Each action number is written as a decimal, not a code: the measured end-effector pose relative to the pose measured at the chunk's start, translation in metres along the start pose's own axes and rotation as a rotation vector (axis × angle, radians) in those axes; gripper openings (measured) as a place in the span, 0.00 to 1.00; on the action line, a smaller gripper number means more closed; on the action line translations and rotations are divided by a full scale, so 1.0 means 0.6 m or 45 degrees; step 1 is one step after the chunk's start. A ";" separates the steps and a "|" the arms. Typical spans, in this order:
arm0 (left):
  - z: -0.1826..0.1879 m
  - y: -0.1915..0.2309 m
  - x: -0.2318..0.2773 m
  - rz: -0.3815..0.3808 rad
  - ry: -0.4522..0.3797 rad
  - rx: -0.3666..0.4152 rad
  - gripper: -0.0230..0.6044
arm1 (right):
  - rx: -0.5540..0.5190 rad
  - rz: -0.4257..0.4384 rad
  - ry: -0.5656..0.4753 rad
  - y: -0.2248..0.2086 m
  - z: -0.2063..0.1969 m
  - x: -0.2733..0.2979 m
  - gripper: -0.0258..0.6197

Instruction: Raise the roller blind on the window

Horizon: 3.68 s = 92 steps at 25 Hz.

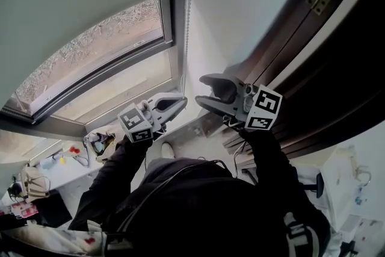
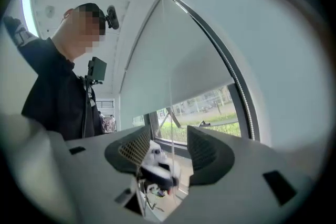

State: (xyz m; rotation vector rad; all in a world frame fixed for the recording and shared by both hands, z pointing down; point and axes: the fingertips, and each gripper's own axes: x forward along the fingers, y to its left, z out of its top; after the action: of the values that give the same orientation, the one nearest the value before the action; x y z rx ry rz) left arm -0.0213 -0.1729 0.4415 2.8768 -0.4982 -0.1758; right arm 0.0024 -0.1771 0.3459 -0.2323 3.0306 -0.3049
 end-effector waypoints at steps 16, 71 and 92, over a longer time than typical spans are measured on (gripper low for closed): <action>-0.209 -0.031 -0.039 0.012 0.151 -0.103 0.05 | -0.164 0.158 -0.031 0.053 0.159 0.074 0.07; 0.187 -0.028 0.013 0.034 -0.030 0.148 0.06 | 0.118 0.004 0.407 -0.004 -0.289 0.051 0.05; -0.119 -0.005 0.010 0.109 0.260 0.041 0.05 | -0.045 0.053 -0.072 -0.015 0.067 0.031 0.36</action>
State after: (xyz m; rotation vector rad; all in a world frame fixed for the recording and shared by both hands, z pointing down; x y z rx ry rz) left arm -0.0040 -0.1587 0.5095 2.8549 -0.5874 0.1394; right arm -0.0106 -0.1965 0.3070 -0.1765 2.9822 -0.2380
